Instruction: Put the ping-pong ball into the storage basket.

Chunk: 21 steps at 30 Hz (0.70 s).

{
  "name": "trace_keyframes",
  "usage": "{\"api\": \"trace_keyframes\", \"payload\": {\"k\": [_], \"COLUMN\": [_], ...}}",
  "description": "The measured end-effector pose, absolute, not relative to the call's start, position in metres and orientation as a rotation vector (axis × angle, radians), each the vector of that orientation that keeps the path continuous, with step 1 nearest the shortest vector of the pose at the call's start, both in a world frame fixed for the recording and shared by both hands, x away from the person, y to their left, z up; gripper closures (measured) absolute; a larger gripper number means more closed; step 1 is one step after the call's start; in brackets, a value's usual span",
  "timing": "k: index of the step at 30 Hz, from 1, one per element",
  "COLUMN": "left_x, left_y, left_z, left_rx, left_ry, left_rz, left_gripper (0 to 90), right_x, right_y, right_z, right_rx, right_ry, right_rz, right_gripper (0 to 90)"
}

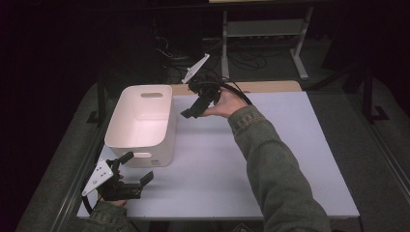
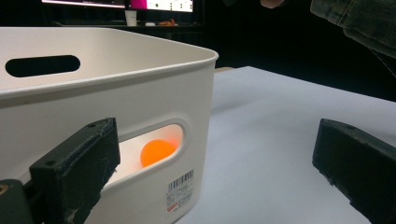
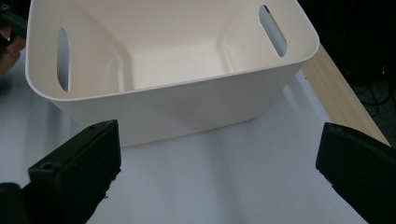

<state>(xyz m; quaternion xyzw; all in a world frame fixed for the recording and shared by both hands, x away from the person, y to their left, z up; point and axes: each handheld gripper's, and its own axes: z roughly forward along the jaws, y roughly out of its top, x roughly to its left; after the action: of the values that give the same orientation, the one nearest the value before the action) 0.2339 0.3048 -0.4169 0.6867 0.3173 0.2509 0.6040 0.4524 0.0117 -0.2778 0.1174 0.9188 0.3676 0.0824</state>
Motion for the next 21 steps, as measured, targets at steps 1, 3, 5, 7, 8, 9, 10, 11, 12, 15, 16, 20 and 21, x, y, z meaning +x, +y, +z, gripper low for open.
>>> {"api": "trace_keyframes", "payload": {"k": [1,3,5,7,8,9,10,11,12,15,16,20,21], "left_x": [0.234,0.234,0.234,0.234,0.234,0.234,0.234,0.234,0.234,0.234,0.234,0.235,0.234], "left_y": [0.305,0.305,0.305,0.305,0.305,0.305,0.305,0.305,0.305,0.305,0.305,0.304,0.304], "left_z": [-0.417,-0.417,-0.417,-0.417,-0.417,-0.417,-0.417,-0.417,-0.417,-0.417,-0.417,-0.417,-0.417], "left_rx": [1.589,1.587,1.588,1.589,1.589,1.588,1.587,1.587,1.587,1.587,1.587,1.592,1.593], "left_ry": [0.735,0.735,0.736,0.736,0.736,0.736,0.738,0.738,0.738,0.737,0.736,0.732,0.732], "left_rz": [0.581,0.581,0.581,0.581,0.581,0.582,0.582,0.582,0.584,0.582,0.581,0.58,0.582], "left_gripper": [0.2,0.2,0.2,0.2,0.2,0.2,0.2,0.2,0.2,0.2,0.2,0.2,0.2], "right_x": [0.452,0.45,0.45,0.449,0.448,0.448,0.446,0.446,0.446,0.445,0.443,0.442,0.441], "right_y": [0.009,0.004,-0.003,-0.005,-0.009,-0.009,-0.012,-0.013,-0.013,-0.018,-0.021,-0.026,-0.027], "right_z": [-0.278,-0.278,-0.28,-0.28,-0.282,-0.282,-0.284,-0.285,-0.285,-0.288,-0.29,-0.292,-0.292], "right_rx": [0.351,0.366,0.385,0.396,0.395,0.395,0.403,0.402,0.402,0.414,0.425,0.438,0.452], "right_ry": [2.736,2.722,2.715,2.712,2.711,2.711,2.711,2.711,2.711,2.712,2.708,2.701,2.697], "right_rz": [1.105,1.114,1.133,1.147,1.164,1.164,1.165,1.164,1.164,1.166,1.175,1.188,1.194], "right_gripper": [0.0,0.0,0.0,0.0,0.0,0.0,0.0,0.0,0.0,0.0,0.0,0.0,0.0]}}
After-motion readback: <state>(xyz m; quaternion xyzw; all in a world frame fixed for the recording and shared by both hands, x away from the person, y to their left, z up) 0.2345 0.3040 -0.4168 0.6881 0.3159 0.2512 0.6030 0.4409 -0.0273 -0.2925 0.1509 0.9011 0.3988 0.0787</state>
